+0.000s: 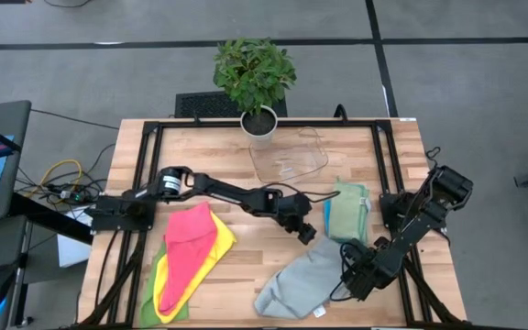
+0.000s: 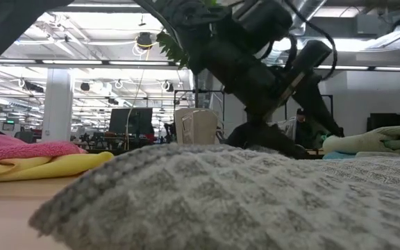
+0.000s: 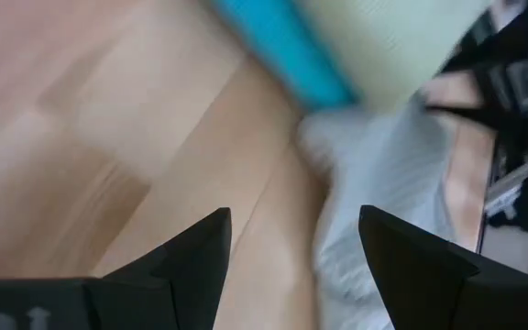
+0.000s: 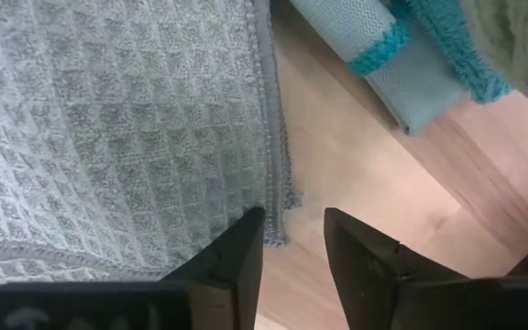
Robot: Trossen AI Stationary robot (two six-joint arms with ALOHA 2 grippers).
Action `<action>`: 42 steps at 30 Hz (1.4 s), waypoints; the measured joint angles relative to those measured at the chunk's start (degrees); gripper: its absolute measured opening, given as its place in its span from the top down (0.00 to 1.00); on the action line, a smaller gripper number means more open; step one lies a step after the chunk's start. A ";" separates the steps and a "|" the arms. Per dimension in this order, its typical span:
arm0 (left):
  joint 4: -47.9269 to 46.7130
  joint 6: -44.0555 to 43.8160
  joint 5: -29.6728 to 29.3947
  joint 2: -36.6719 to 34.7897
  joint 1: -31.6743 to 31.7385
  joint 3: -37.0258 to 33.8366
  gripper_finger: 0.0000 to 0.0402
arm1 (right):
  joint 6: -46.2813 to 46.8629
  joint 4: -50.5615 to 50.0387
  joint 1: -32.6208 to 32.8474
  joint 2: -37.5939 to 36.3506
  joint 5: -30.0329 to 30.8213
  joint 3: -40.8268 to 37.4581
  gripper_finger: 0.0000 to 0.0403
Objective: Fold microfiber towels
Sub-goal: Fold the gray microfiber cloth
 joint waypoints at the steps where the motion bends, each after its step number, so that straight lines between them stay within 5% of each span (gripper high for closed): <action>1: 0.42 0.01 -1.85 -0.04 -0.45 0.13 0.42 | 0.00 0.01 0.00 0.00 0.03 0.00 0.64; 17: -0.25 3.70 -15.33 1.15 -4.78 3.59 0.42 | 0.76 0.46 -0.28 0.00 0.47 -0.02 0.64; 26: -11.01 7.75 -14.24 9.55 -5.23 17.18 0.42 | 0.98 0.66 0.24 0.04 0.89 -0.04 0.65; 35: -10.17 7.00 -13.58 11.63 -5.13 18.98 0.43 | 0.98 0.97 0.46 0.04 0.90 -0.04 0.66; 42: -9.63 6.64 -12.16 12.59 -4.99 19.79 0.52 | 0.99 0.98 0.48 0.04 0.96 -0.04 0.66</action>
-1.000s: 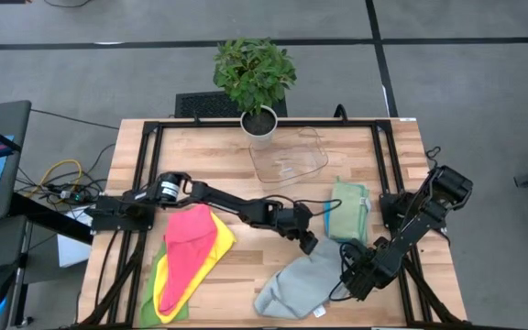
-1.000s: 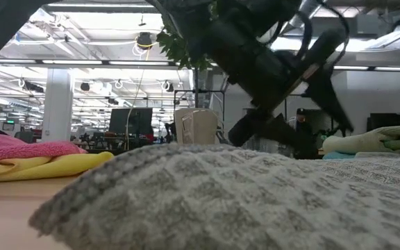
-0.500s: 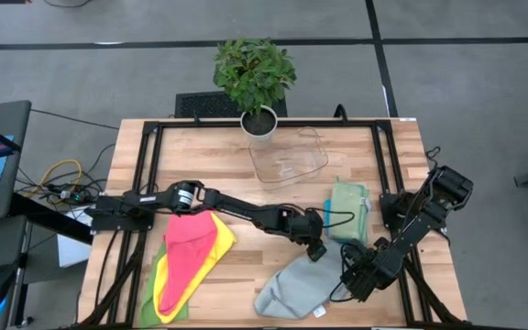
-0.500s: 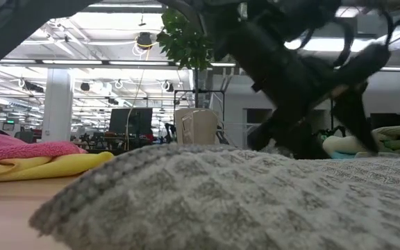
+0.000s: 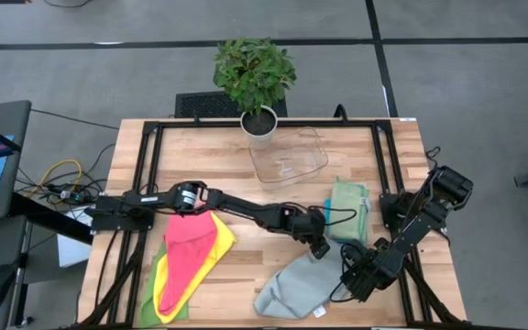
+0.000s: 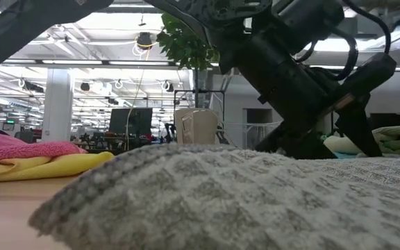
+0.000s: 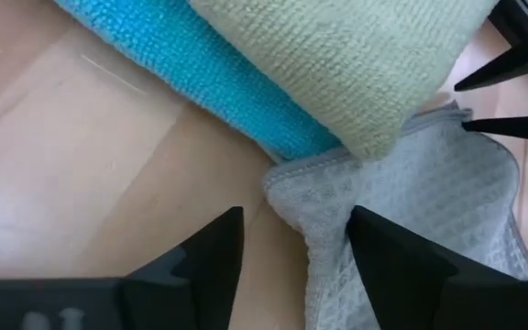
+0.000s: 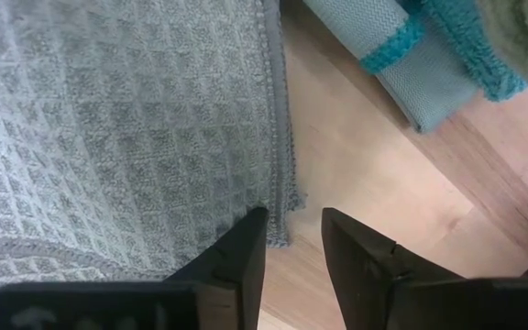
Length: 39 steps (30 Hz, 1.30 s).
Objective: Fold microfiber towels
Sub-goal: Fold the gray microfiber cloth
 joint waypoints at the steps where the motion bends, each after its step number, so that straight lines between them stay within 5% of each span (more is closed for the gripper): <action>1: 0.00 -0.07 0.21 0.00 0.01 0.00 0.55 | 0.01 0.00 -0.01 0.00 0.00 0.00 0.66; 7: 0.25 -2.22 -1.07 0.22 -1.33 -0.02 0.72 | -0.01 0.04 -0.02 0.02 0.02 0.00 0.67; 13: -5.95 -6.03 7.94 -0.45 -0.78 0.00 0.97 | 0.34 0.24 -0.02 0.17 0.57 0.74 0.67; 17: -20.08 -4.56 7.29 -3.09 -1.97 0.17 0.99 | -0.04 0.98 -1.43 0.17 0.52 1.61 0.67; 23: -36.60 -2.86 -4.71 -6.78 -5.13 -0.28 0.99 | -1.96 6.65 -4.54 0.17 3.91 1.81 0.67; 30: -47.99 -6.73 -10.00 -8.50 -8.12 -0.48 1.00 | -2.07 3.83 -7.54 -5.43 14.33 4.48 0.67; 39: -50.76 -11.46 -11.06 -9.40 -10.22 -0.52 1.00 | -17.56 4.54 -15.86 -9.71 16.63 4.74 0.61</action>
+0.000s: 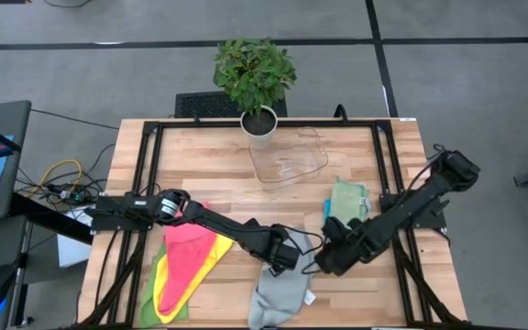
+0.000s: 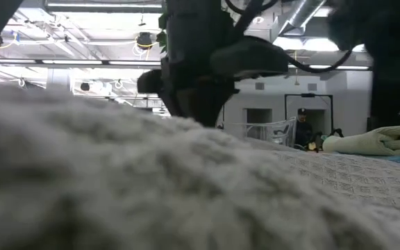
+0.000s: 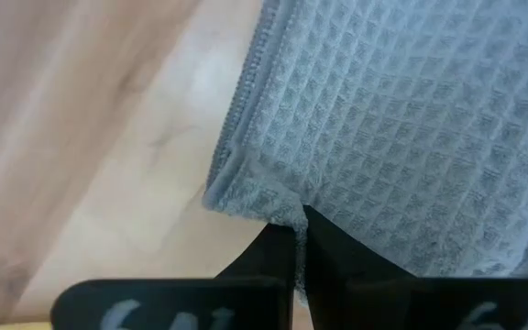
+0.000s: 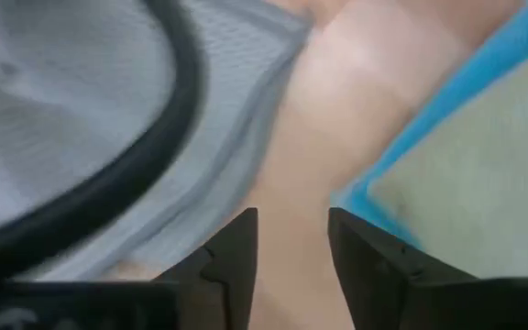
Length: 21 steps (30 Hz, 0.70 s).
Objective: Fold microfiber towels
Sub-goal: Fold the gray microfiber cloth
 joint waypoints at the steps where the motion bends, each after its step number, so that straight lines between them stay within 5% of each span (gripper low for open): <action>1: -0.72 -0.28 -0.30 -0.34 -0.10 0.00 1.00 | -1.41 0.26 -1.09 0.53 0.10 -0.01 0.59; 9: -4.71 -2.20 -3.48 -2.65 -0.44 0.02 1.00 | -16.71 8.43 -9.49 7.09 -0.23 -0.09 0.48; 21: -4.25 -3.81 -4.64 -2.79 -0.59 0.07 1.00 | -31.82 18.37 -19.32 13.56 -3.56 -0.09 0.47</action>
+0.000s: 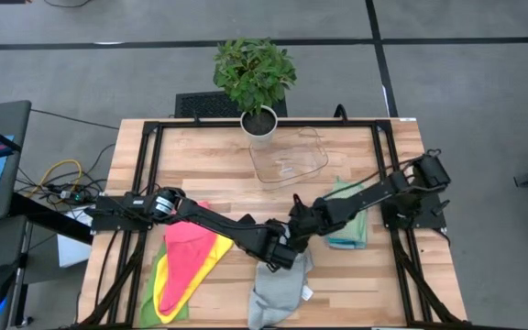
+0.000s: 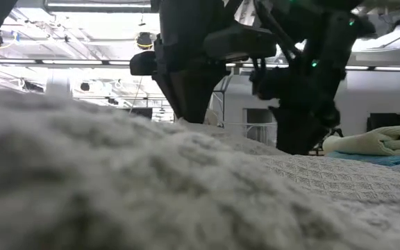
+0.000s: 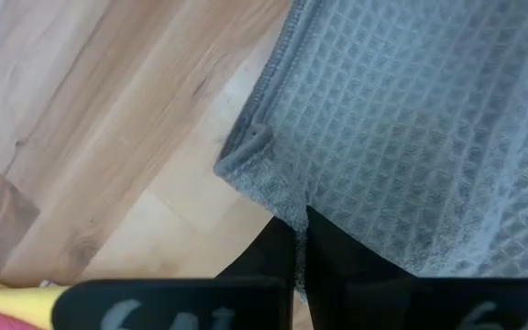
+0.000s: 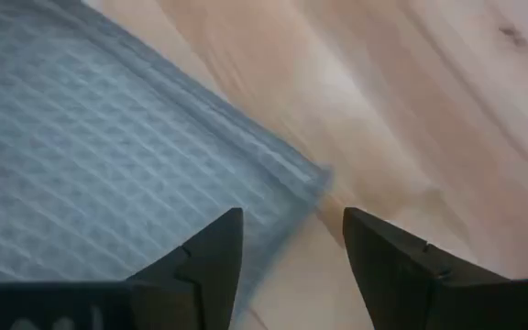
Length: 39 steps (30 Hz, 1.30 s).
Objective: Fold microfiber towels
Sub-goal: Fold the gray microfiber cloth
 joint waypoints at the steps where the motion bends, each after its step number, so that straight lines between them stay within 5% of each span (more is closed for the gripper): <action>1: -0.06 -0.12 -0.11 0.00 0.00 0.00 1.00 | -0.30 1.18 -0.33 0.67 -0.58 0.00 0.47; 9: -0.36 -0.97 -0.58 0.00 -0.07 0.00 1.00 | -0.45 3.01 -1.20 4.32 -2.60 0.39 0.54; 17: 0.04 -1.24 -1.82 0.00 0.29 0.00 1.00 | -0.18 3.91 -0.73 3.28 -3.95 0.12 0.95; 24: -4.59 -1.30 -4.10 -4.46 0.72 0.04 1.00 | 0.45 -0.09 0.44 -5.65 -5.18 1.46 0.97; 30: -6.65 -6.51 -12.34 -15.49 -0.45 0.09 1.00 | 2.57 -2.22 3.24 -18.84 0.47 4.16 0.97; 39: 12.47 1.31 -22.53 -29.64 -1.51 0.26 1.00 | -10.46 -0.36 7.31 -28.43 13.00 22.14 0.97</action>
